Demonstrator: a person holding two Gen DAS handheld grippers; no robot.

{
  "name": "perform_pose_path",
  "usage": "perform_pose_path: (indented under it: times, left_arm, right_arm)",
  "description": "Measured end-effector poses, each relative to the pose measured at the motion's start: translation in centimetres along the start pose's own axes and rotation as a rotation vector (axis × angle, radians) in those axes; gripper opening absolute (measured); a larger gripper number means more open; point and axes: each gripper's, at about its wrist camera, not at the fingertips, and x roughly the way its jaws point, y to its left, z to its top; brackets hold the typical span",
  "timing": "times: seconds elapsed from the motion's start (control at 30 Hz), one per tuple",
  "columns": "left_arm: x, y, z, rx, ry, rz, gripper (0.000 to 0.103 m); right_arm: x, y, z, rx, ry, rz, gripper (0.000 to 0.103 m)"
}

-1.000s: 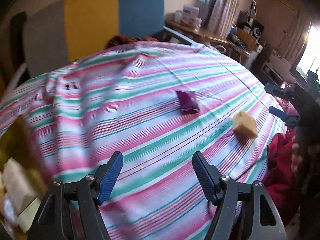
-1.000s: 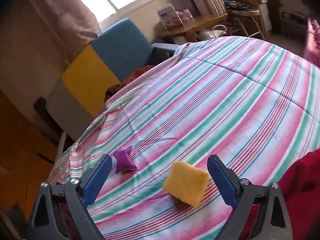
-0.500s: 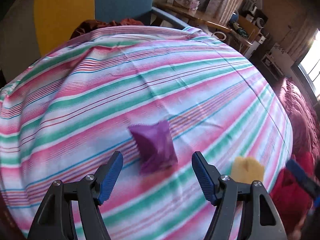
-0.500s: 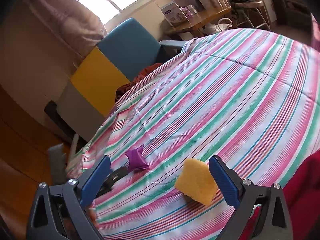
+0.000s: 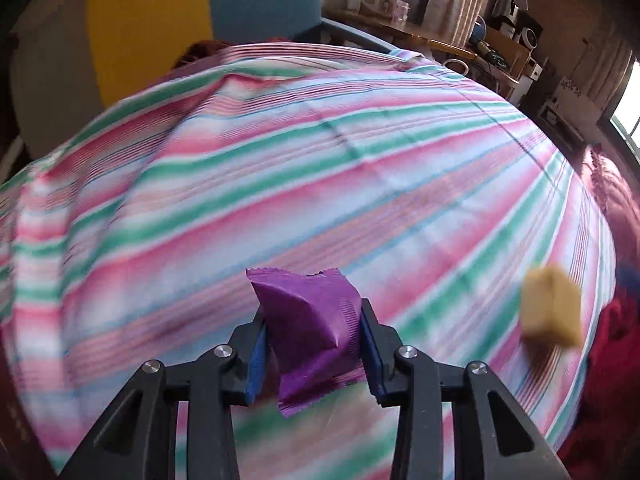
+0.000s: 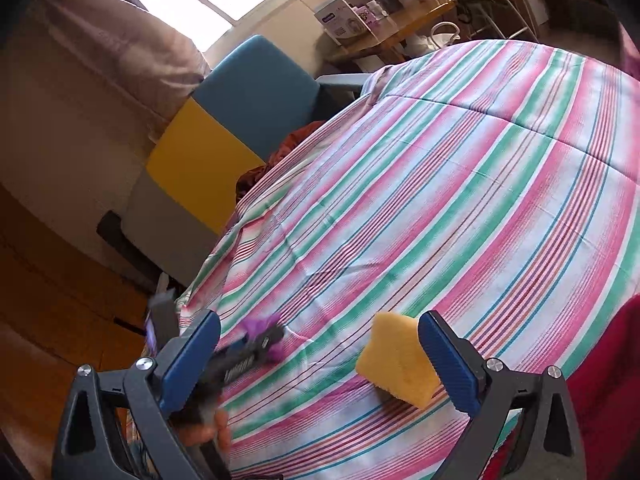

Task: Organize objects
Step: 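Grasp the purple packet with the left tool, then grasp the yellow sponge with the right tool while left holds the packet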

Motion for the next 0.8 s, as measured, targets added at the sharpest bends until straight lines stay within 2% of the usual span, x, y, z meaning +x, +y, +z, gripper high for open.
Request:
perform_pose_path:
  times: [0.13, 0.33, 0.53, 0.63, 0.8]
  left_arm:
    - [-3.0, 1.1, -4.9, 0.007, -0.045, 0.007, 0.040]
    - [-5.3, 2.2, -9.0, -0.044, -0.100, -0.010, 0.040]
    - [-5.4, 2.2, -9.5, -0.037, -0.133, -0.017, 0.040]
    - [-5.5, 2.3, -9.9, -0.041, -0.149, -0.023, 0.040]
    - [-5.4, 2.5, -10.0, -0.049, -0.167, -0.034, 0.040]
  right_arm:
    - [0.3, -0.4, 0.0, 0.013, 0.008, -0.052, 0.100]
    - [1.3, -0.9, 0.1, 0.027, 0.038, -0.165, 0.100]
    - [4.2, -0.8, -0.6, -0.018, 0.146, -0.304, 0.100]
    - [5.0, -1.3, -0.8, -0.009, 0.176, -0.329, 0.100]
    - [5.2, -2.0, -0.7, 0.000, 0.175, -0.363, 0.100]
